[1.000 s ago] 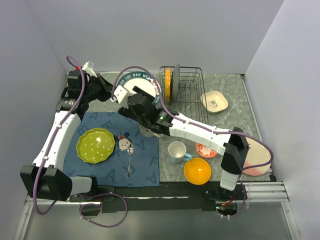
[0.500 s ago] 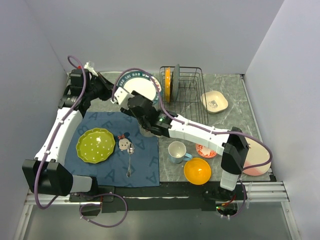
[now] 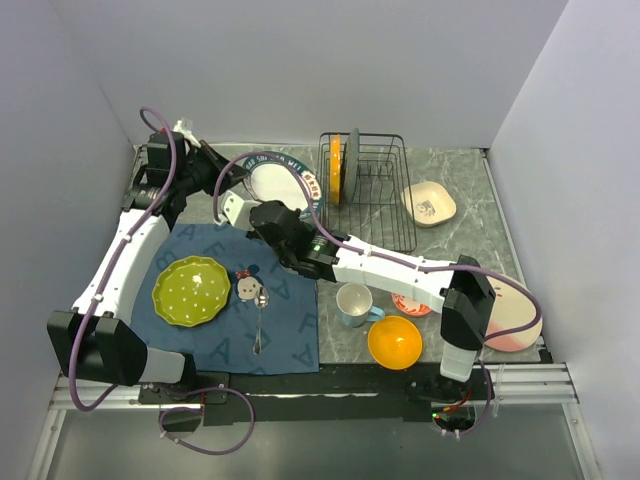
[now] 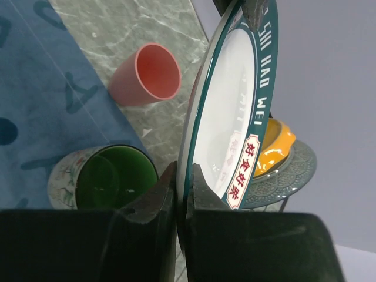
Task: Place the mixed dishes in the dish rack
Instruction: Pass the plate from the left arm to the right, then insert the plate into the dish rack
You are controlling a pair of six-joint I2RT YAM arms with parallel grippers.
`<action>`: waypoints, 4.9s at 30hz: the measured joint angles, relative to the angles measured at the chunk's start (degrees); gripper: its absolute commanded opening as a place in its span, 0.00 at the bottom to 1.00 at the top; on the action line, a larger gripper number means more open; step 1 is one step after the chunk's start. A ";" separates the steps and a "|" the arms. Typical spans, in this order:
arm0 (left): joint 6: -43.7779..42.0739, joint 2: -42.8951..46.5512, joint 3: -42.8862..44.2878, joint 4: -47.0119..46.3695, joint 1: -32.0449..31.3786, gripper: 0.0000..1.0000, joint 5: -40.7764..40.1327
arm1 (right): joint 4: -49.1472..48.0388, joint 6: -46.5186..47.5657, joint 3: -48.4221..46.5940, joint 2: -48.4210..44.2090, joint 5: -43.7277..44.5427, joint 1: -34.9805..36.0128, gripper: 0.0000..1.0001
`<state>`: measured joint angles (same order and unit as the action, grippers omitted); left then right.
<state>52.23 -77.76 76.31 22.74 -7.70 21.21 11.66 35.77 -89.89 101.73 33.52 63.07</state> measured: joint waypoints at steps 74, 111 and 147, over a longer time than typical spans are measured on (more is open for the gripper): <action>-7.82 14.16 0.44 -0.50 0.44 0.97 -13.97 | 7.45 -59.17 9.51 -28.52 -42.27 -48.87 0.00; -8.04 12.04 -1.11 -0.52 0.44 0.97 -13.55 | 1.18 -55.19 1.36 0.26 -51.93 -50.12 0.00; -8.11 10.29 -1.14 -0.55 0.44 0.97 -13.99 | 8.59 -55.93 -9.38 11.82 -40.09 -47.84 0.68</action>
<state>44.12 -67.46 75.18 22.20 -7.27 7.22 20.25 -20.16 -99.26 113.56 -6.57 15.22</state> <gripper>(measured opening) 0.968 0.666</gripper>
